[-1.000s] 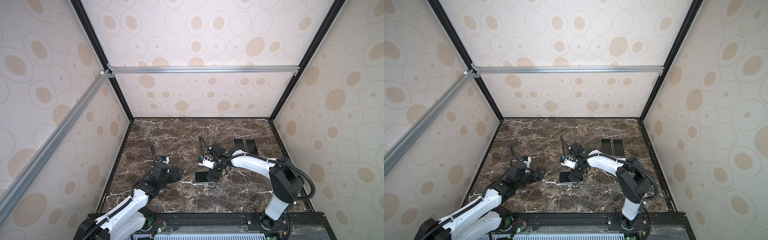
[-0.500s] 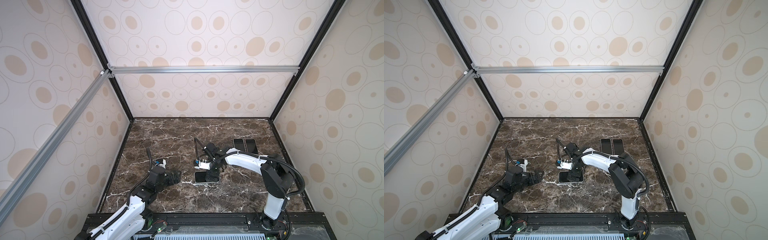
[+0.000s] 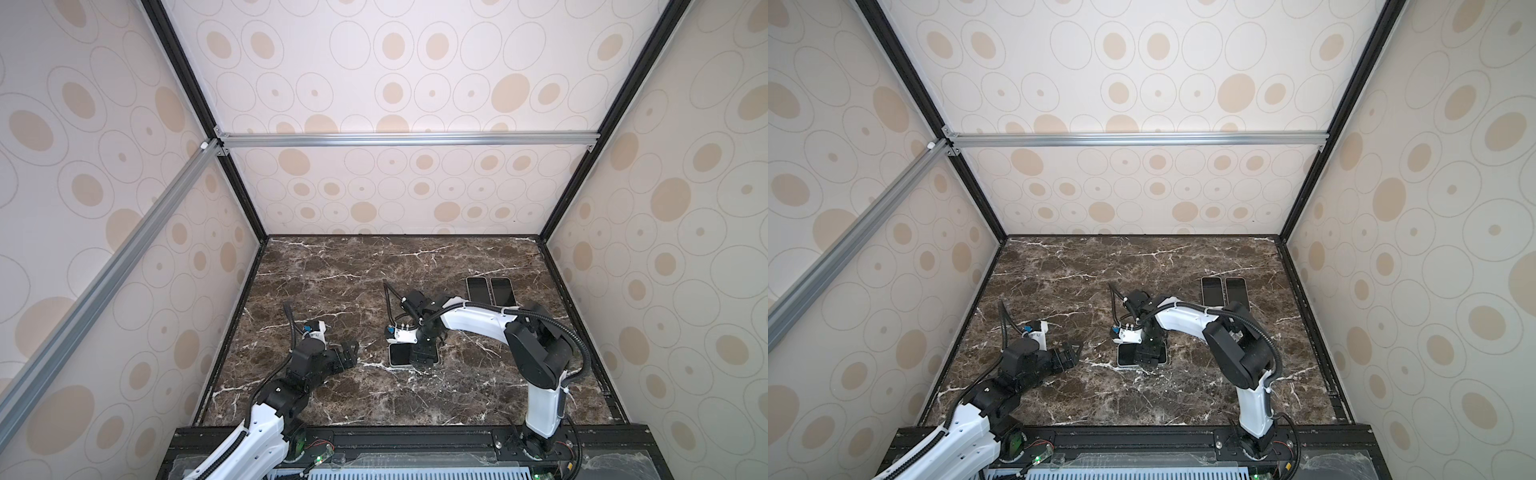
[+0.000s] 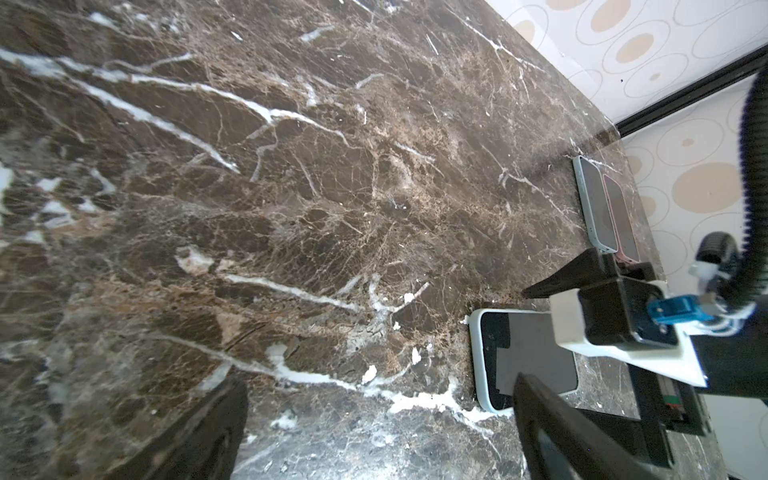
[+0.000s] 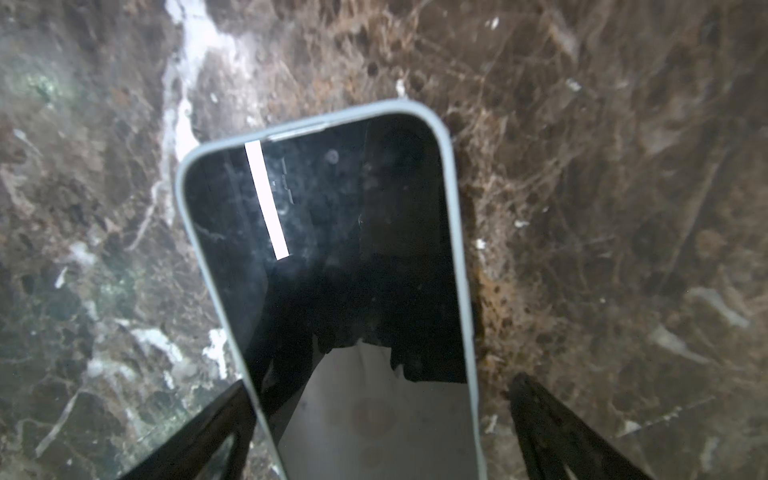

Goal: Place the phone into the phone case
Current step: 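Grasp the cased phone with the right gripper and carry it toward the other phones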

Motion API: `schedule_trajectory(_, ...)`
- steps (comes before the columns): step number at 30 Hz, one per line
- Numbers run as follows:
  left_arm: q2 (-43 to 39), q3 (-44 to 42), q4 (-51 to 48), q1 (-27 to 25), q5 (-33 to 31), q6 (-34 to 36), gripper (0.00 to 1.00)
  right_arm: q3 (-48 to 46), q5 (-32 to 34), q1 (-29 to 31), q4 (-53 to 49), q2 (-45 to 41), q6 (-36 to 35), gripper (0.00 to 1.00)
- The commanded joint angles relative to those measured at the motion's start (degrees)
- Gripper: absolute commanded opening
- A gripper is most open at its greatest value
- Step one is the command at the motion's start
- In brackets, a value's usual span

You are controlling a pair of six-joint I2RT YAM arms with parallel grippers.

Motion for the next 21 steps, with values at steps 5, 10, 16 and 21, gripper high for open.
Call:
schedule_trajectory(5, -0.8, 0.0, -0.8, 0.6, -1.6, 0.1, 1.00, -0.3, 2.1, 1.2, -1.1, 3.5, -0.1, 0.95)
schedule_trajectory(10, 0.5, 0.3, -0.2, 0.7, -1.5, 0.5, 1.00, -1.3, 4.6, 1.7, 0.5, 3.6, 1.9, 0.91)
schedule_trajectory(16, 1.7, 0.5, 0.5, 0.9, -1.5, 1.2, 1.00, -3.6, 7.5, 2.7, 2.5, 2.9, 3.3, 0.91)
schedule_trajectory(21, 2.7, 0.8, 1.3, 1.1, -1.2, 1.3, 1.00, -4.9, 7.2, 3.0, 3.2, 2.0, 5.4, 0.89)
